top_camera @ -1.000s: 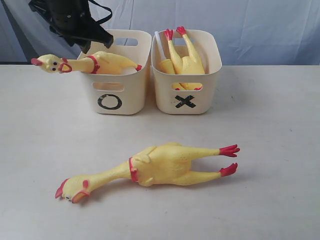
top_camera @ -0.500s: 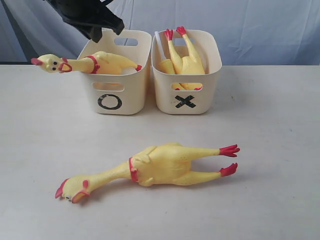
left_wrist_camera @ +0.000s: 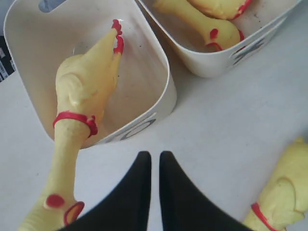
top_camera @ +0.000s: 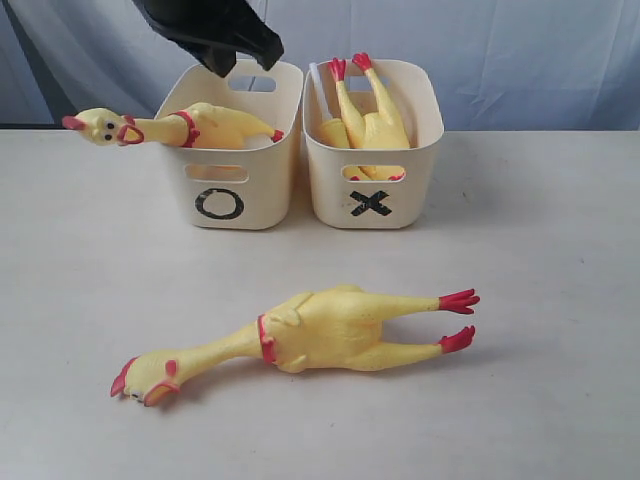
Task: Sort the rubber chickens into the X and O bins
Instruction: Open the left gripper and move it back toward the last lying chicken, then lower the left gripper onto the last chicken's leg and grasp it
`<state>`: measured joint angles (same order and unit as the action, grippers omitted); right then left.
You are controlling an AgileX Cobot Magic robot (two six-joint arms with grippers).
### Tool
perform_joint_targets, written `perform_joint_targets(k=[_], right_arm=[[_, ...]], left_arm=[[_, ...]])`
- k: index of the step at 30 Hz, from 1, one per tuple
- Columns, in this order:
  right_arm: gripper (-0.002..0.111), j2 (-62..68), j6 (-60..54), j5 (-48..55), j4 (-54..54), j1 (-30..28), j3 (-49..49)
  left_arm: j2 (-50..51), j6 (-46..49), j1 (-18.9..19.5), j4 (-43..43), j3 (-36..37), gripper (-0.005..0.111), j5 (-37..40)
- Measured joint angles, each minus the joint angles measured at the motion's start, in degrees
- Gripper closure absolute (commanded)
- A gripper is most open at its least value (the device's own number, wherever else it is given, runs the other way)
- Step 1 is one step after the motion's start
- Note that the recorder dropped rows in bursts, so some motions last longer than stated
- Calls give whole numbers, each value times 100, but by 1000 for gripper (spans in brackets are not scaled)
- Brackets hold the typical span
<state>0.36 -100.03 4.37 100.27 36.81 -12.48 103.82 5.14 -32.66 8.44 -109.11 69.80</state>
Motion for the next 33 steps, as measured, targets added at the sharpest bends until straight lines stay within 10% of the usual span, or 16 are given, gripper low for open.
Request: perform_joint_targets(k=[20, 33], right_arm=[[109, 0, 0, -10, 0, 0, 0], [109, 0, 0, -10, 0, 0, 0]], left_arm=[[-1737, 0, -870, 170, 2692, 100, -385], [-2220, 878, -892, -41, 5243, 100, -1966]])
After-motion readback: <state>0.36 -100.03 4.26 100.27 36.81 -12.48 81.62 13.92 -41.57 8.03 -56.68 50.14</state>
